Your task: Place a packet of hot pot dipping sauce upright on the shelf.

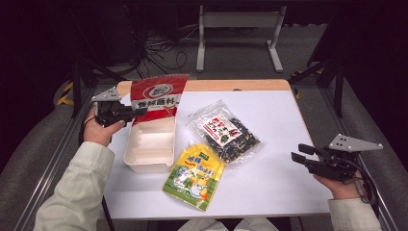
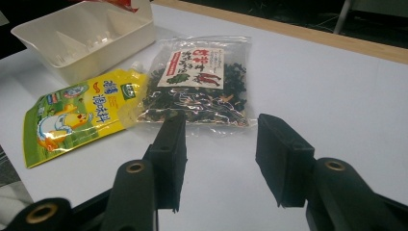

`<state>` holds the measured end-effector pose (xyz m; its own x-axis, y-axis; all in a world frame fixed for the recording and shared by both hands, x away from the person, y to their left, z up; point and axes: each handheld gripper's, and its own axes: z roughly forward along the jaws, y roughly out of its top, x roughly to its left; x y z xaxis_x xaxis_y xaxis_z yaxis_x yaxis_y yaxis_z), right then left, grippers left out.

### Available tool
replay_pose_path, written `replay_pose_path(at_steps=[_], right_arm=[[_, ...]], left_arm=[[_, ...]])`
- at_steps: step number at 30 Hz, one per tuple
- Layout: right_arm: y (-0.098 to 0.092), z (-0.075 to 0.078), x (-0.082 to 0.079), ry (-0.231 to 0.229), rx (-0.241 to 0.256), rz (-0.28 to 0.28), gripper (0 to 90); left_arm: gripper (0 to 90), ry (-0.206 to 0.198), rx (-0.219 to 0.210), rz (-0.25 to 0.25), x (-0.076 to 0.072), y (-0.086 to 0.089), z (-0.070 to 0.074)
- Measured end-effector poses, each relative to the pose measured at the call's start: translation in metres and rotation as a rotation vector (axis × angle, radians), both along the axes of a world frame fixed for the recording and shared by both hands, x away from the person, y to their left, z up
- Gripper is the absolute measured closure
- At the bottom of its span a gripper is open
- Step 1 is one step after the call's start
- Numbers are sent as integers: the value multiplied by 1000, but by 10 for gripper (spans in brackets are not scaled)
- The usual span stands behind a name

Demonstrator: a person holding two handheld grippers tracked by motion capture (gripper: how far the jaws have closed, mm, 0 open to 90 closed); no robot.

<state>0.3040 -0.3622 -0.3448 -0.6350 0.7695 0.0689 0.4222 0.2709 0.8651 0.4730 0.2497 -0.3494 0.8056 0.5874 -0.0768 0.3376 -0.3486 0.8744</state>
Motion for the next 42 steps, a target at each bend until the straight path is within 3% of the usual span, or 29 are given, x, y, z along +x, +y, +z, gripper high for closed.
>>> replay_pose_path(at_steps=[10,29,42], right_arm=[[-3,-1,-6,-1,5,-10,525],[-4,-2,-11,-12,17,5,513],[-1,-4,-10,-9,8,16,513]], left_arm=[[824,37,24,52,18,4,-10],[825,10,71,37,35,-8,-25],[823,-36,92,42,44,-12,-34]])
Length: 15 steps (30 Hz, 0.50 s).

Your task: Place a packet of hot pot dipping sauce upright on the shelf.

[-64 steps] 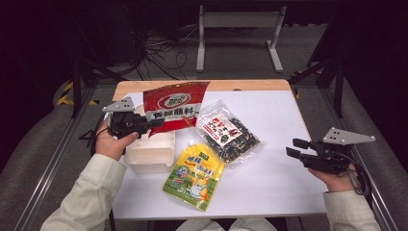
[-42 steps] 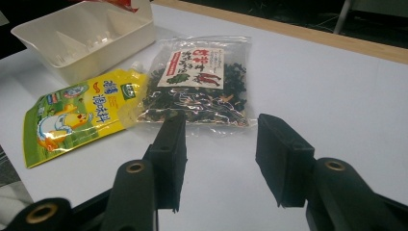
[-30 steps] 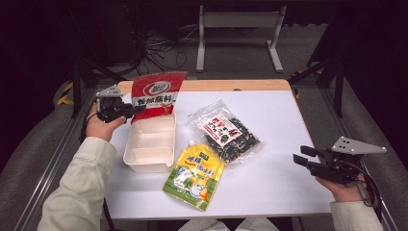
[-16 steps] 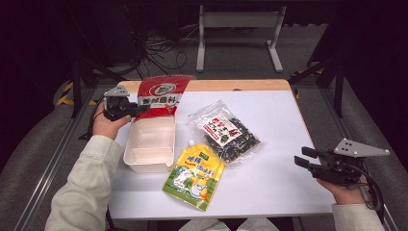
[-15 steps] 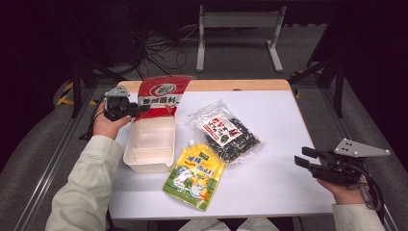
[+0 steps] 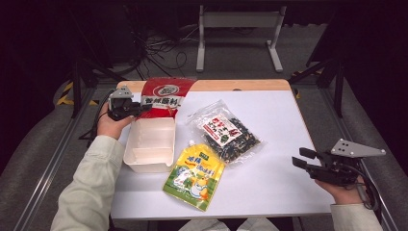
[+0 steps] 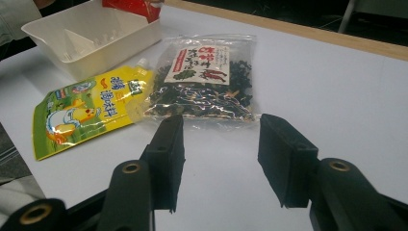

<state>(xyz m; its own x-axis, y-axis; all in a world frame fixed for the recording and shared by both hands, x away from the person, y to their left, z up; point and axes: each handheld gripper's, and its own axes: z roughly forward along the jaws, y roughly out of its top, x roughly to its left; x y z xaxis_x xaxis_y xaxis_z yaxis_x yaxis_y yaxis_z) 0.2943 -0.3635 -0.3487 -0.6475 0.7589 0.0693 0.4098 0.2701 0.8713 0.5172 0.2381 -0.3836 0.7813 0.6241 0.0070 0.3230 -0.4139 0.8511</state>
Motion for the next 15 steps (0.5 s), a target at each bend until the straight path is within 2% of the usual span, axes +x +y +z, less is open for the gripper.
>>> replay_pose_path(at_steps=[4,7,8,13,15], right_arm=[[1,0,0,1,-1,2,513],[2,0,0,1,-2,7,513],[2,0,0,0,-3,8,512],[2,-1,0,2,-1,10,511],[3,-1,1,1,-3,12,511]], left_arm=[[821,-12,-2,24,2,-1,-3],[819,-15,29,40,3,-5,-6],[819,-12,34,42,4,-5,-8],[819,31,2,68,5,-5,-15],[819,37,5,78,5,-5,-16]])
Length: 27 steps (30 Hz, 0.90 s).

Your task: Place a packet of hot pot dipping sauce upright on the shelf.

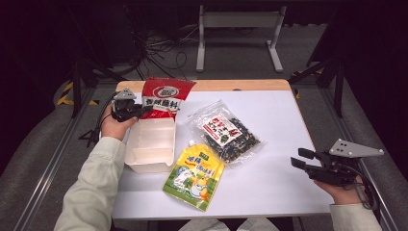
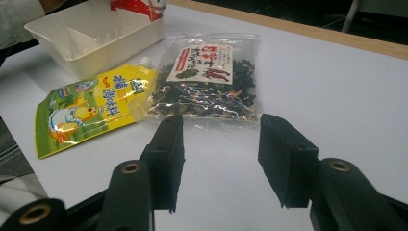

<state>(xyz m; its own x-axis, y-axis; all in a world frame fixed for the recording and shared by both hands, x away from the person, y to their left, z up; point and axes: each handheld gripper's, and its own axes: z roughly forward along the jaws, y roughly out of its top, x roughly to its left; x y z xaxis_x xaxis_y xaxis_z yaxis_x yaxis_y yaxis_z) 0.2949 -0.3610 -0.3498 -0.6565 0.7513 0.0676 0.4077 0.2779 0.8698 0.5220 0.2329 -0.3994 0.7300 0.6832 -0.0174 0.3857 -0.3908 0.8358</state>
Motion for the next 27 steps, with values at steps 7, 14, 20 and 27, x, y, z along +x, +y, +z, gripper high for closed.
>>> replay_pose_path(at_steps=[7,14,20,27], right_arm=[[1,0,0,-2,-3,2,506],[0,1,-1,-3,3,4,504],[2,2,-2,-8,2,10,502],[1,2,-1,-8,4,11,502]], left_arm=[[824,76,18,61,1,-6,2],[822,78,70,94,0,-11,2],[819,108,100,116,1,-11,-5],[813,119,74,119,1,-7,-5]])
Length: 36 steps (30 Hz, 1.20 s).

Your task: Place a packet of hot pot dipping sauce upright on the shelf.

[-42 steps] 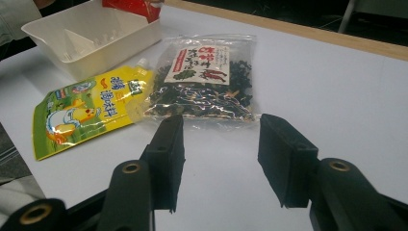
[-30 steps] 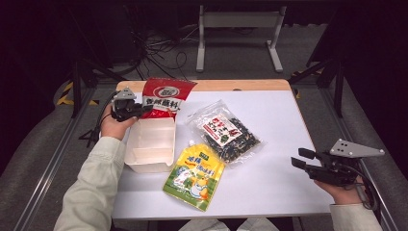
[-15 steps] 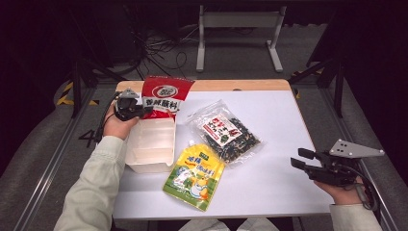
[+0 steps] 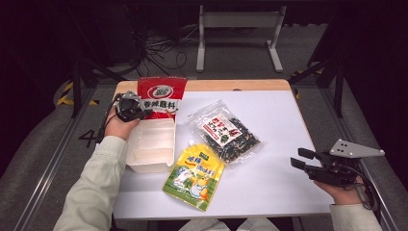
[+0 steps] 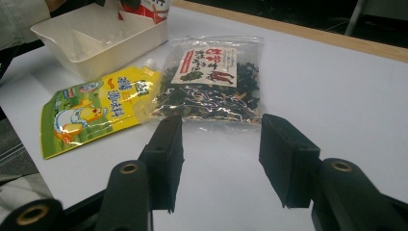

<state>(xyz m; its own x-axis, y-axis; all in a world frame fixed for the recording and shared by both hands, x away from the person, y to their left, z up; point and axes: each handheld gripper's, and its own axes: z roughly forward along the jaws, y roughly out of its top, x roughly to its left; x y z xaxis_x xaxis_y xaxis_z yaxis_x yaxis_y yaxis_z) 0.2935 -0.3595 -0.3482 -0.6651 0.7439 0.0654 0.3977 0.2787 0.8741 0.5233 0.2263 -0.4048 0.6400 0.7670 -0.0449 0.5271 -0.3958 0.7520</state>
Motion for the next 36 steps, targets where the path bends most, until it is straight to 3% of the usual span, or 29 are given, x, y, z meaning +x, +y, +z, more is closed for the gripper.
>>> replay_pose_path(at_steps=[3,6,11,19,26,36], right_arm=[[0,1,0,-2,5,2,500],[0,0,1,1,5,-1,499],[2,0,3,3,2,6,498],[4,-1,7,-1,-6,8,478],[7,-4,12,2,-21,2,472],[6,-4,19,2,-34,2,473]], left_arm=[[754,4,-21,3,0,4,-1],[670,17,-79,27,-3,8,2],[525,-69,-145,40,-11,13,15],[424,-134,-200,47,-43,14,37],[392,-162,-236,10,-69,12,41],[385,-161,-277,-100,-102,-5,42]])
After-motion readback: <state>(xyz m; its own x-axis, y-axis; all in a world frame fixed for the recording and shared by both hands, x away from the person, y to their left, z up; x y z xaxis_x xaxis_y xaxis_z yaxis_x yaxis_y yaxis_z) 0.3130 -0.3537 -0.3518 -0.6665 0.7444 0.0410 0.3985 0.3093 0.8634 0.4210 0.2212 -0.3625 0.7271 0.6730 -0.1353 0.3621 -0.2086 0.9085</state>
